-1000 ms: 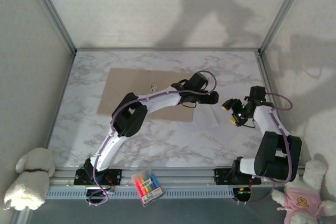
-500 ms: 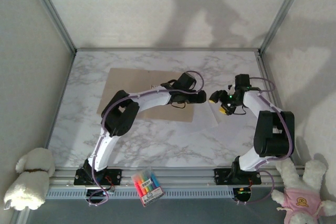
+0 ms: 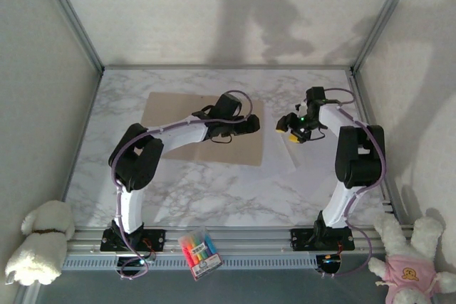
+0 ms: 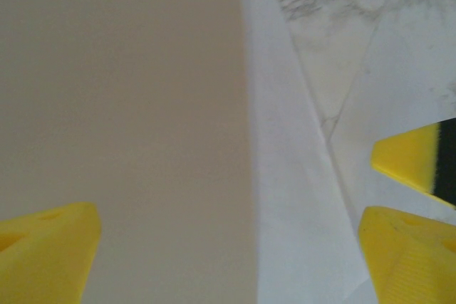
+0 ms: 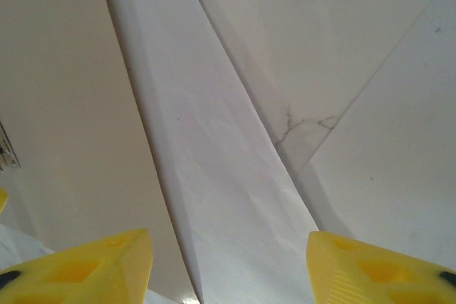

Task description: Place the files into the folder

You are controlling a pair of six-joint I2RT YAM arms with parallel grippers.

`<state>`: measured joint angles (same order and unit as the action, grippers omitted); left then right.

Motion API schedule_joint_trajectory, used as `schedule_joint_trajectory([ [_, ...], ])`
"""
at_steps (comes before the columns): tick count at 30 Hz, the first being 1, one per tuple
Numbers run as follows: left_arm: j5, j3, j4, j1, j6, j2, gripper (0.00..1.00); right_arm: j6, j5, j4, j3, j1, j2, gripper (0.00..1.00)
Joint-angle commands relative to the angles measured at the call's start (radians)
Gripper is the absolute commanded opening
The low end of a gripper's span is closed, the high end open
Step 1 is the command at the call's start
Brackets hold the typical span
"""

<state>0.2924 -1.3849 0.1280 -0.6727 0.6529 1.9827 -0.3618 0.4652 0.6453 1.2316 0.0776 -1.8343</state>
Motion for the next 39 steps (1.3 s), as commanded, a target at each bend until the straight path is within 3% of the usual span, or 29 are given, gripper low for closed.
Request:
schedule_joint_trajectory([
  [1, 0.017, 0.021, -0.02, 0.001, 0.008, -0.026, 0.93, 0.048, -0.029, 0.084, 0.032, 0.002, -0.02, 0.59],
  [27, 0.083, 0.063, -0.073, 0.001, 0.023, 0.022, 0.93, 0.09, -0.071, 0.114, 0.034, 0.02, -0.092, 0.59],
  [39, 0.092, 0.053, -0.081, 0.0, 0.037, 0.041, 0.93, 0.126, -0.035, 0.14, 0.05, 0.025, -0.123, 0.6],
])
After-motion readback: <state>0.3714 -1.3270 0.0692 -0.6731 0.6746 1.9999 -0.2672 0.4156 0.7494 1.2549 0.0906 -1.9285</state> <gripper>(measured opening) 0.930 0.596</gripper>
